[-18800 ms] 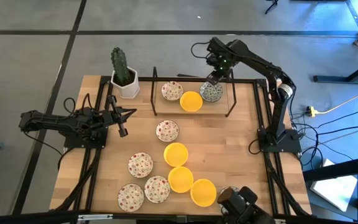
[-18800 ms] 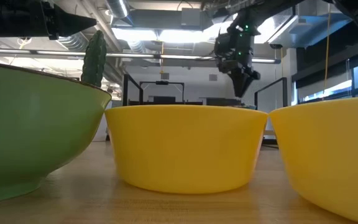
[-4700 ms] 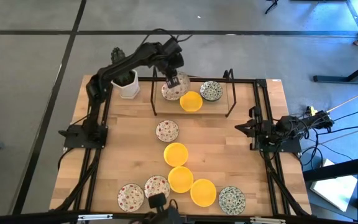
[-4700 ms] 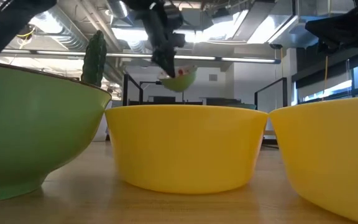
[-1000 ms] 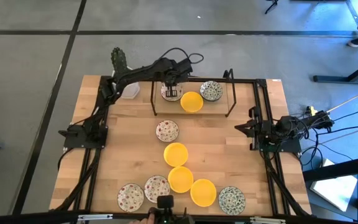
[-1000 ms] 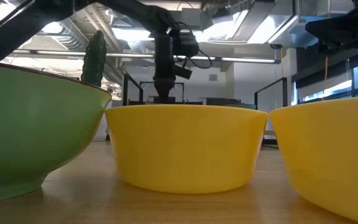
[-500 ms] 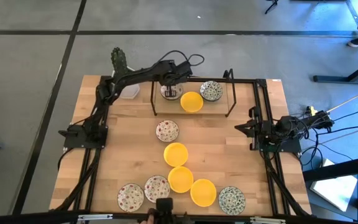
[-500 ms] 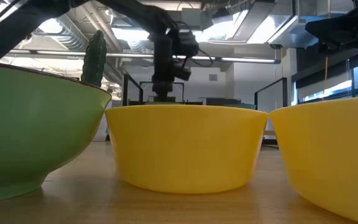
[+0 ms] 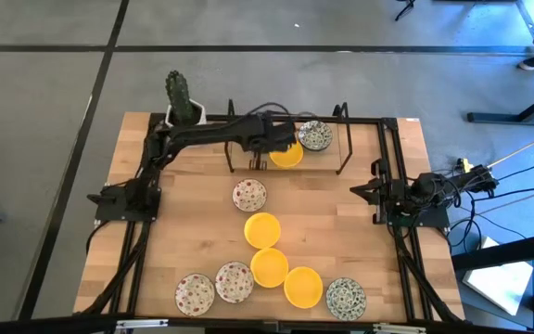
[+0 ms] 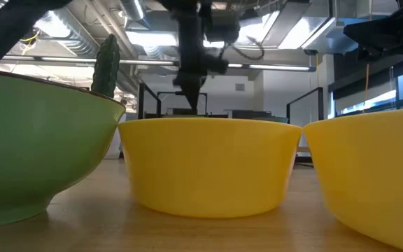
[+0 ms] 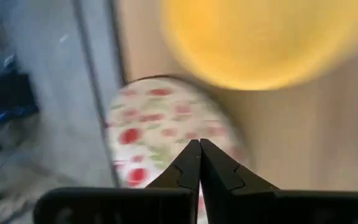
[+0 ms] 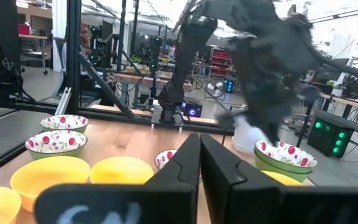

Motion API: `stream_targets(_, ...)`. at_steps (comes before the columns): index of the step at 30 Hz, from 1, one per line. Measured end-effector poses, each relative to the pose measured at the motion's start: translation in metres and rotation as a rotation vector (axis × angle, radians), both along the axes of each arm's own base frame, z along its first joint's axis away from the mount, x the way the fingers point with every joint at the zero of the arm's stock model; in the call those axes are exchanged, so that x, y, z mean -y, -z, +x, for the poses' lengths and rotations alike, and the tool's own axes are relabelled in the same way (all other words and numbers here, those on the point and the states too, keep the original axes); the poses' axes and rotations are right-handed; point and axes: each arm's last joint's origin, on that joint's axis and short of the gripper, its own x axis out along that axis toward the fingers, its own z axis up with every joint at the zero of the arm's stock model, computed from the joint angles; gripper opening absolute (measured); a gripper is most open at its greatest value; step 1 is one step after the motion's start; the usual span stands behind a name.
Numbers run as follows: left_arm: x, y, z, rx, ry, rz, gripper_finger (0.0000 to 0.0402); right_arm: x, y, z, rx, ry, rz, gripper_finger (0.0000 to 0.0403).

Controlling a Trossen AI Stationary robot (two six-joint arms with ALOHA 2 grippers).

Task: Pick & Place Mini bowls
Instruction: Stack the white red patterned bowl on top of the white red patterned bowl on the shelf

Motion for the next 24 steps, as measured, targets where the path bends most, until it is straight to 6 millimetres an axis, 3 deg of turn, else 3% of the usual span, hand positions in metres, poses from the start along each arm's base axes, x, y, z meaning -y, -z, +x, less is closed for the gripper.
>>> stream_targets(7,0.066,-0.061,-0.028,0.127,0.119,-0.096,0.0001,0.000,0.000,0.000,0.000,-0.001,0.003,0.0014)
stream_targets(10,0.093,-0.094,-0.061,0.237,0.233,-0.168,0.0002,0.000,0.000,0.000,0.000,-0.001,0.006,0.0014)
stream_targets(13,0.110,-0.111,-0.101,0.440,0.413,-0.319,0.0002,0.000,0.000,0.000,0.000,-0.001,0.007,0.0014)
stream_targets(17,0.119,-0.099,-0.164,0.770,0.526,-0.333,0.0002,0.000,0.000,0.000,0.001,-0.003,0.007,0.0014)
stream_targets(20,0.122,-0.066,-0.199,1.017,0.487,-0.301,0.0002,0.000,0.000,0.000,0.000,-0.002,0.005,0.0014)
stream_targets(24,0.131,-0.019,-0.227,1.326,0.578,-0.273,0.0001,0.000,0.000,0.000,0.000,-0.002,0.005,0.0014)
